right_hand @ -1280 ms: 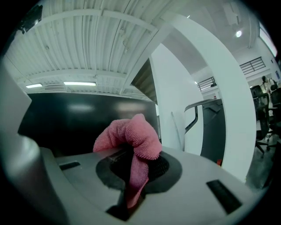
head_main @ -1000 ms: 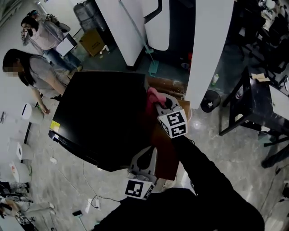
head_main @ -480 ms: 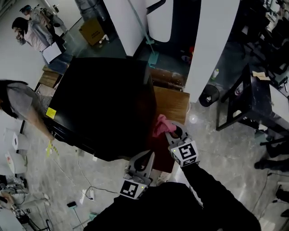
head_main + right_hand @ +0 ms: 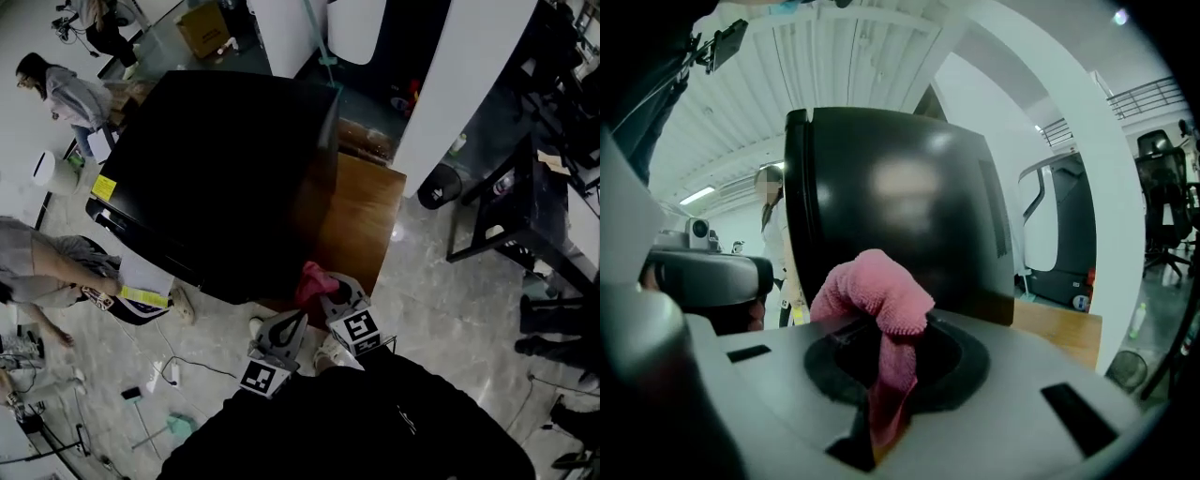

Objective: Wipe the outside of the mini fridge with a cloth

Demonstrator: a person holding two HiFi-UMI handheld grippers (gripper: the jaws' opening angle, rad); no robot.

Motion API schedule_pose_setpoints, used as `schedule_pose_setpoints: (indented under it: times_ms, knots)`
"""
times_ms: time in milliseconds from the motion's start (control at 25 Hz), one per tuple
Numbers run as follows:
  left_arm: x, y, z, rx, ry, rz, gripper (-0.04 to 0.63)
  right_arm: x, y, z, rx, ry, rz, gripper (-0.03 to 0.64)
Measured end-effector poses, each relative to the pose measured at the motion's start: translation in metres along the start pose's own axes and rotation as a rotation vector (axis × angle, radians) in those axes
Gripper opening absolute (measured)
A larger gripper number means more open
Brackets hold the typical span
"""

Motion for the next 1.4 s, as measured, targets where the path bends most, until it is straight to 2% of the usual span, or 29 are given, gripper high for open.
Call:
schedule_pose_setpoints:
  times_ms: [320, 800, 1040, 1400]
  knots:
    - [-0.042, 0.011, 0.024, 0.044, 0.048, 0.040, 0.005, -0.046, 0.030, -0.019, 0.045, 0.113, -0.042, 0.049]
    - [-0.063, 0.023, 0.015, 0.086, 0.066, 0.083, 0.005, -0.051, 0.024, -0.056, 0.055, 0.142, -0.092, 0.048]
    - [-0.062, 0.023, -0.001, 0.082, 0.065, 0.084, 0.005, -0.046, 0.001, -0.067, 0.011, 0.138, -0.116, 0.048]
    - [-0.061, 0.024, -0.043, 0.069, 0.053, 0.062, 0.005, -0.040, -0.047, -0.090, -0.031, 0.156, -0.078, 0.048]
Point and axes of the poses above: the fingertips, and each gripper's own axes: z backward along the fingers, y to its left, x out of its top, the point moved 10 cm from there along z, backward along the fingers, and after that the axes turned 3 degrees about -z, right-handed, at the moved point
